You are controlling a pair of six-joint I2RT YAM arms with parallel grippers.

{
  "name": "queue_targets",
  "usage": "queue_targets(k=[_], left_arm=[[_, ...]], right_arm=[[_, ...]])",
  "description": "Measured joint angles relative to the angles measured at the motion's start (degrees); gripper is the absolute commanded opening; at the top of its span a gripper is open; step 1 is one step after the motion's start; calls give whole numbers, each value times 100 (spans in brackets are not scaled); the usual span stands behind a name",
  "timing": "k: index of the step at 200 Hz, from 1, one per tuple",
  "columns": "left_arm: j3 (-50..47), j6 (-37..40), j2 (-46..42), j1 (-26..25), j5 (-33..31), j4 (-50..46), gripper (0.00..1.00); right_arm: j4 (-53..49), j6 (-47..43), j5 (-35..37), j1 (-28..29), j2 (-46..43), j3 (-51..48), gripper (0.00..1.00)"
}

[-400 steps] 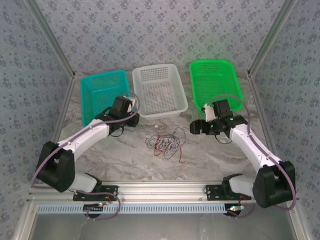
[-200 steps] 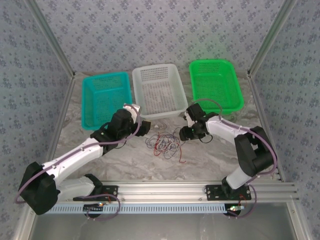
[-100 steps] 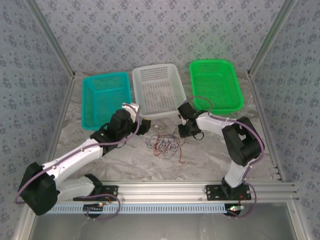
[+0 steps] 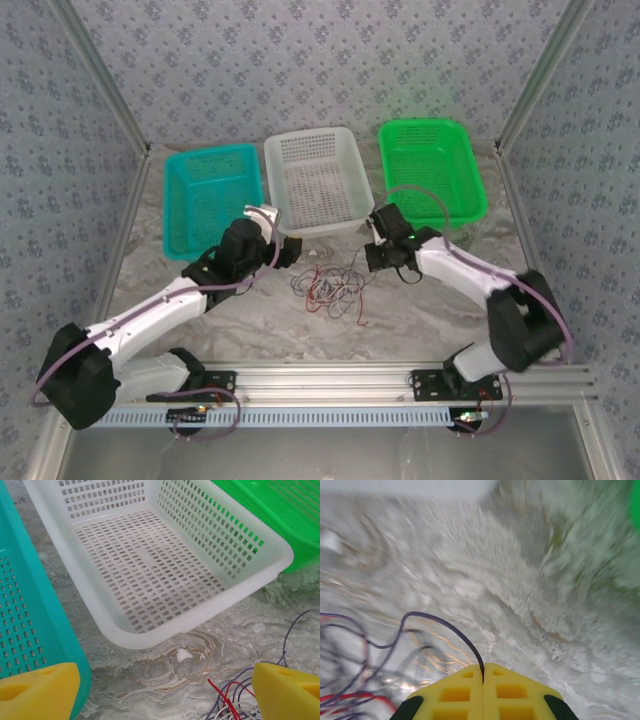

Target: Untangle the cables

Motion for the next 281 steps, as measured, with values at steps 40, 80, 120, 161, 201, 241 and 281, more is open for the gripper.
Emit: queue_targets(k=[40, 80, 120, 161, 201, 241, 281], left_arm=[[162, 17, 466, 0, 472, 278, 89], [667, 90, 1043, -208, 1207, 778, 87], [1309, 155, 1611, -603, 2002, 1191, 84], [1650, 153, 2103, -831, 2406, 1449, 78], [2041, 155, 2636, -890, 2643, 1445, 60], [2253, 98, 2848, -933, 2459, 1447, 23], [2253, 131, 2787, -938, 2277, 1482, 10]], right_arm=[[-76, -376, -68, -2, -1423, 142, 0], [-385, -638, -157, 0, -1663, 577, 0], [-472, -664, -188, 0, -1825, 686, 0], [-494, -680, -245, 0, -1902, 774, 0], [-529, -680, -323, 11, -1950, 774, 0], [-575, -682, -339, 9, -2059, 774, 0], [-704, -678, -306, -9, -2186, 758, 8]])
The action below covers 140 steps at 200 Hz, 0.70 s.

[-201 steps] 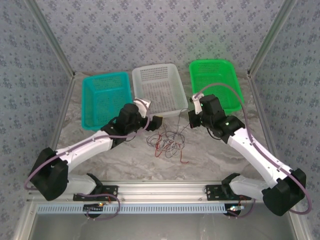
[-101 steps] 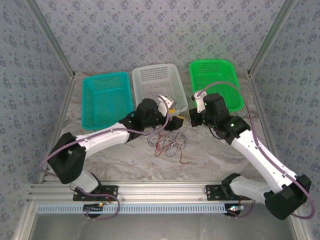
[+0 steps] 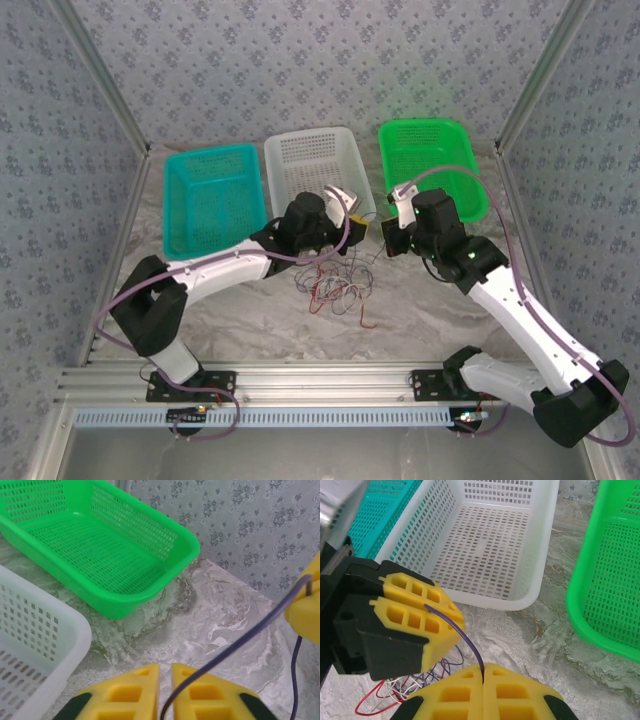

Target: Untangle the cables

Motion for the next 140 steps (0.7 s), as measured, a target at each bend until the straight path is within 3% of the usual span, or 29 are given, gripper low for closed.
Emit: queue_targets(k=[11, 63, 140], left_arm=[[0, 20, -61, 0, -9, -9, 9], [518, 20, -313, -4, -92, -361, 9], [1694, 74, -564, -48, -92, -1071, 12]], right_arm=[[0, 24, 26, -9, 0, -37, 25], [264, 345, 177, -35, 4, -525, 72], [1106, 940, 140, -35, 262, -940, 76]])
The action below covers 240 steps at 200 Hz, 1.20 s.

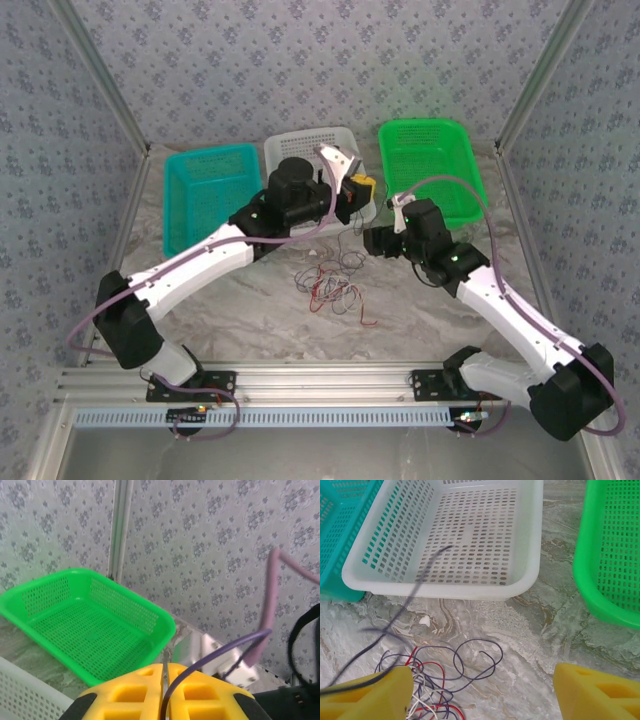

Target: Untangle the cables

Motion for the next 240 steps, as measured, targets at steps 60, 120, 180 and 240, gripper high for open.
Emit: queue_targets(k=[60, 120, 180, 240], left_arm=[[494, 177, -131, 0, -22, -439, 14], [1381, 470, -133, 0, -57, -713, 13], [2509, 765, 184, 0, -184, -957, 13], [4360, 1368, 826, 9, -439, -1698, 13]], right_arm=[[372, 295, -90, 103, 267, -308, 81], [741, 315, -313, 380, 258, -627, 89], [1467, 479, -415, 728, 463, -1191, 95], [1687, 643, -391, 866, 1121, -1193, 94]])
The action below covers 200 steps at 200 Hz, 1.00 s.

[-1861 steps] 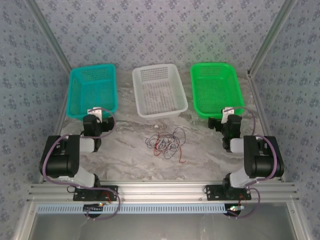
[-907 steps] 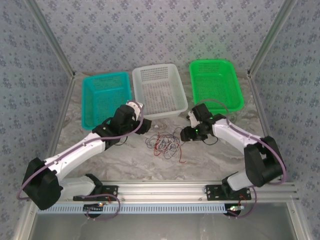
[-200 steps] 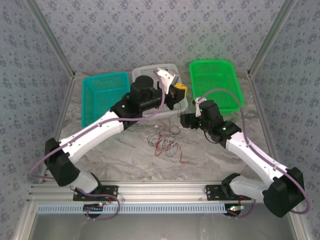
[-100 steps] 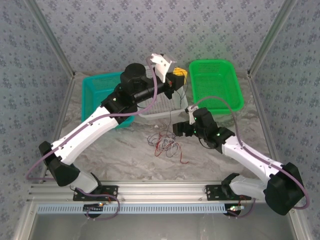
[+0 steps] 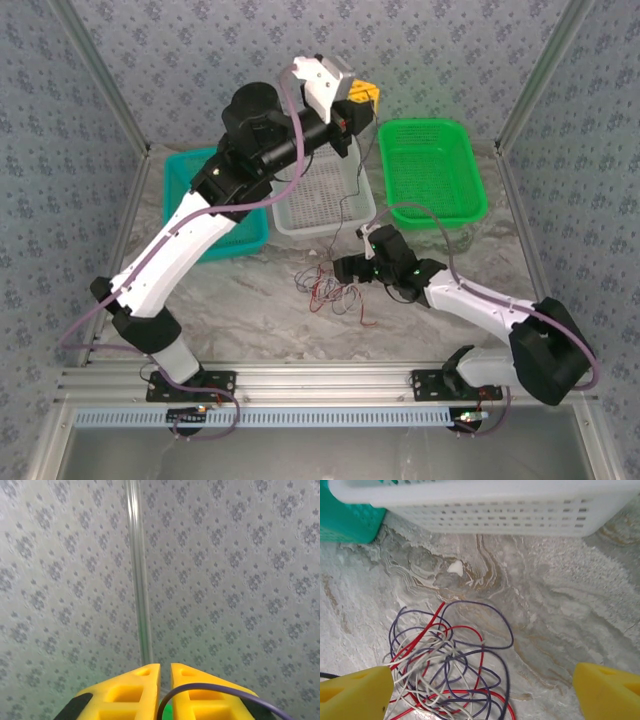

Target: Untangle the cables

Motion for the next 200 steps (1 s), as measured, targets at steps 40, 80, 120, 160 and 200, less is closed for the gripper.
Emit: queue_targets(k=[40, 80, 120, 160, 200], left_arm=[[1110, 195, 358, 293, -131, -391, 14], [1974, 216, 680, 531, -157, -579, 15], [2684, 238, 953, 614, -146, -796, 15], [3283, 234, 1261, 946, -173, -831, 15], [3735, 238, 1394, 1056, -210, -940, 15]], right_arm=[[-11, 94, 55, 13, 50, -2, 93], [-177, 175, 155, 13, 404, -2, 87], [-505, 330, 227, 13, 927, -2, 86], [-704, 428, 457, 13, 999, 2, 88], [-848, 590, 673, 13, 984, -4, 92]])
